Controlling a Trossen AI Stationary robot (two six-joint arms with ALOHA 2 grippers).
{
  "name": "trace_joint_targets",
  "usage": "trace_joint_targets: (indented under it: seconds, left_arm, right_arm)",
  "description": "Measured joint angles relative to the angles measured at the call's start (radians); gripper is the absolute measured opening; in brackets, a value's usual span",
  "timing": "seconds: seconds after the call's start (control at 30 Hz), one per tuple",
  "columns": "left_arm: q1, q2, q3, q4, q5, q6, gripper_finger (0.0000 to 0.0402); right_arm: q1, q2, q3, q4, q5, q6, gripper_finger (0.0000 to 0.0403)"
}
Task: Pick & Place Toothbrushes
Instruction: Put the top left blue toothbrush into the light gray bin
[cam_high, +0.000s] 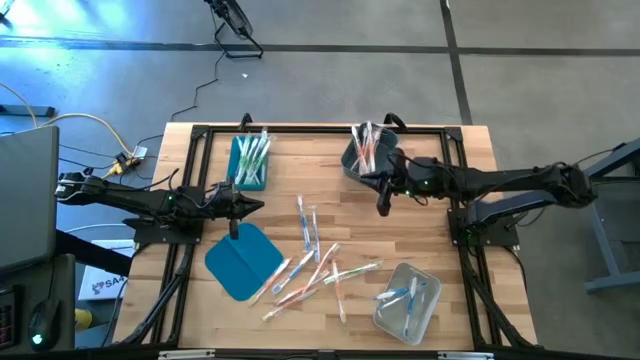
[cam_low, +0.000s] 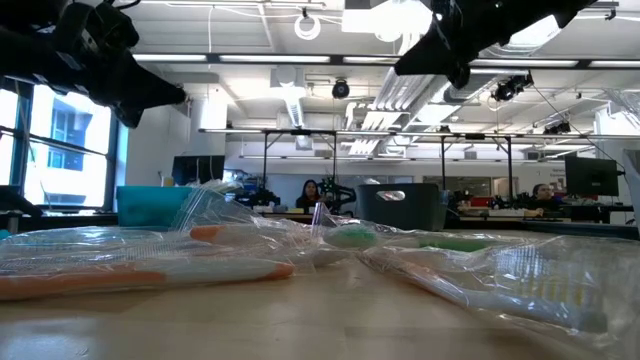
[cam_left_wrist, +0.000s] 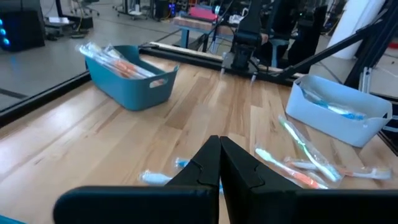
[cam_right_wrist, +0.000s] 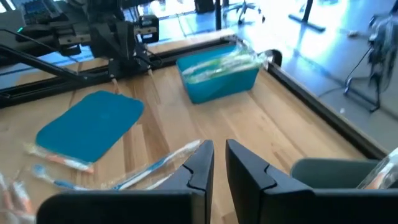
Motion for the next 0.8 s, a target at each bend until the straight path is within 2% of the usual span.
trace_joint_targets:
  seconds: [0.13, 0.57, 0.8]
  left_arm:
    - [0.000, 0.000, 0.000, 0.001, 0.000, 0.014, 0.0000]
    - [-0.002, 0.071, 0.003, 0.014, 0.013, -0.020, 0.0000]
    - [-0.002, 0.107, 0.077, -0.028, 0.014, -0.033, 0.0000]
  right_arm:
    - [0.052, 0.000, 0.000, 0.025, 0.071, -0.017, 0.0034]
    - [0.104, 0.000, 0.000, 0.048, 0.072, -0.020, 0.0034]
    - [0.103, 0.000, 0.000, 0.047, 0.068, -0.020, 0.0034]
